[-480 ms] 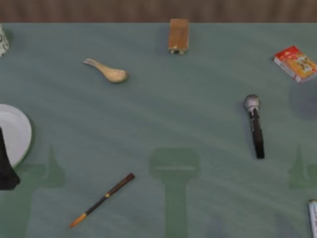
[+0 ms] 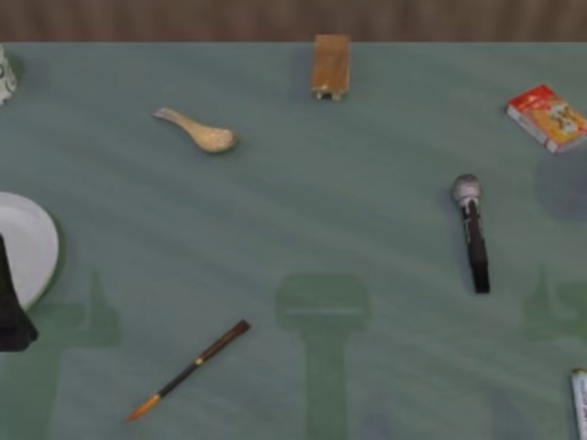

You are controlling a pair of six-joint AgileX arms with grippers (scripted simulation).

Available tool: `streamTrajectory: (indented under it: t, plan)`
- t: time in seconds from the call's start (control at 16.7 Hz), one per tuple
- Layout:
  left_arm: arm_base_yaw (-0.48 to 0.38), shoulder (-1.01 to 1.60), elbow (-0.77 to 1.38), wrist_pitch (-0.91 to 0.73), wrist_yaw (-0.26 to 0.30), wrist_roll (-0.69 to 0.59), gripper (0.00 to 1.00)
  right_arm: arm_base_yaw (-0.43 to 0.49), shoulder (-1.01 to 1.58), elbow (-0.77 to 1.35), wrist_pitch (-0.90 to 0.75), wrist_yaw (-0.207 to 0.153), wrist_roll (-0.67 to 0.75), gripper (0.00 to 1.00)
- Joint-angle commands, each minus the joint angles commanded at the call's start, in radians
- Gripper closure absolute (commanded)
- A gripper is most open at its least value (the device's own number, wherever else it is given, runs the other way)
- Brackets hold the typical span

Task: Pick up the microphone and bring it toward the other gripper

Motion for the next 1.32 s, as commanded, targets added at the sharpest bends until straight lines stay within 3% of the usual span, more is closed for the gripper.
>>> streamTrajectory:
  t: [0.84,1.32]
  plan:
    - [0.0,0.0,0.0,0.0,0.0,0.0,0.0,0.221,1.389,1.03,-0.627,0.012,0.252,0.0]
    - [0.0,0.0,0.0,0.0,0.0,0.0,0.0,0.289,1.796,1.333,-0.848,0.025,0.327,0.0]
